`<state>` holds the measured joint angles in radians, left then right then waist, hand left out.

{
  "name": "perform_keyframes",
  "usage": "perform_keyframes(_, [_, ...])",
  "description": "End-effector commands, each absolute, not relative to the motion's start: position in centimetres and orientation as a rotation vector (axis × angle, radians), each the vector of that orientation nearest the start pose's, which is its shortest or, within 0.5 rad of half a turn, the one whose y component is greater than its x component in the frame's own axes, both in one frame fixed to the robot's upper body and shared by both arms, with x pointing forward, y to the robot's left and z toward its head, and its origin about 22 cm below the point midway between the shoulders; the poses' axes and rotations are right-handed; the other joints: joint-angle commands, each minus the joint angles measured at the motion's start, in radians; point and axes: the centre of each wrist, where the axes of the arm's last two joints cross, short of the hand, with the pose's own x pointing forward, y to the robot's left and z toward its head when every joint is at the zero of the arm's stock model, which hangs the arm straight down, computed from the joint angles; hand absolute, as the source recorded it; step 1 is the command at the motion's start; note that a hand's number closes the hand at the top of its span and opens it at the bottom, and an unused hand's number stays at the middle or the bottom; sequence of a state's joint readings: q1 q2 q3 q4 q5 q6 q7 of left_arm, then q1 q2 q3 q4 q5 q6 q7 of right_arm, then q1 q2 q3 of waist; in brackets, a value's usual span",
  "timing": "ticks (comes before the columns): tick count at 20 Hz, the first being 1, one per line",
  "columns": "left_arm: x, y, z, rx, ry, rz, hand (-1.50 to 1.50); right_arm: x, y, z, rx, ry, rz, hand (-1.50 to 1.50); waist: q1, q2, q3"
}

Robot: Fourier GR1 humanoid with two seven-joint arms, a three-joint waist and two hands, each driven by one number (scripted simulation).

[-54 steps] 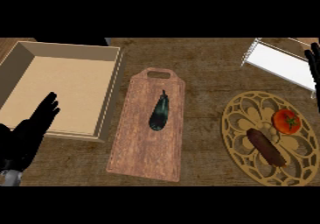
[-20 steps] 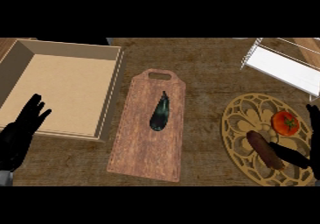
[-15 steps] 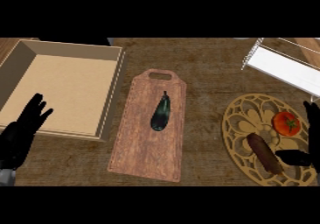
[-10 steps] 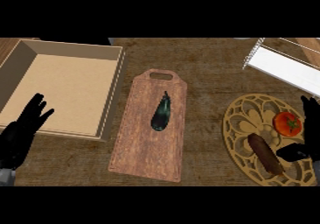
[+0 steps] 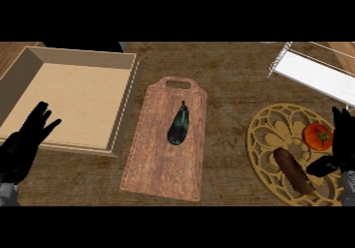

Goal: Pick the tomato from the placemat and place it in the tiered shelf

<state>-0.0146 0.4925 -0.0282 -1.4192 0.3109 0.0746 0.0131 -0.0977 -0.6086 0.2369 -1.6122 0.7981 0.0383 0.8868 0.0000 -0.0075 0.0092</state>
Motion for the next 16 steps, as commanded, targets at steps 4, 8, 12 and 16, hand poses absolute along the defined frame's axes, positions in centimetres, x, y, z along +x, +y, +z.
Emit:
perform_keyframes(4, [23.4, 35.1, 1.1, 0.260, -1.339, -0.047, 0.00, 26.9, -33.2, 3.9, -1.281, -0.705, 0.734, -1.50, 0.006, 0.008, -0.009])
perform_keyframes(8, [23.3, 32.4, 0.2, 0.270, -1.349, -0.041, 0.00, 27.0, -33.3, 3.4, -1.285, -0.723, 0.743, -1.50, 0.003, 0.008, -0.009])
perform_keyframes(12, [21.9, 34.7, 0.2, 0.272, -1.329, -0.047, 0.00, 26.4, -33.9, 1.5, -1.270, -0.729, 0.729, -1.50, 0.004, 0.007, -0.009])
perform_keyframes(16, [22.9, 35.0, 0.5, 0.250, -1.344, -0.029, 0.00, 27.4, -34.3, 1.7, -1.264, -0.701, 0.736, -1.50, 0.003, 0.007, -0.009])
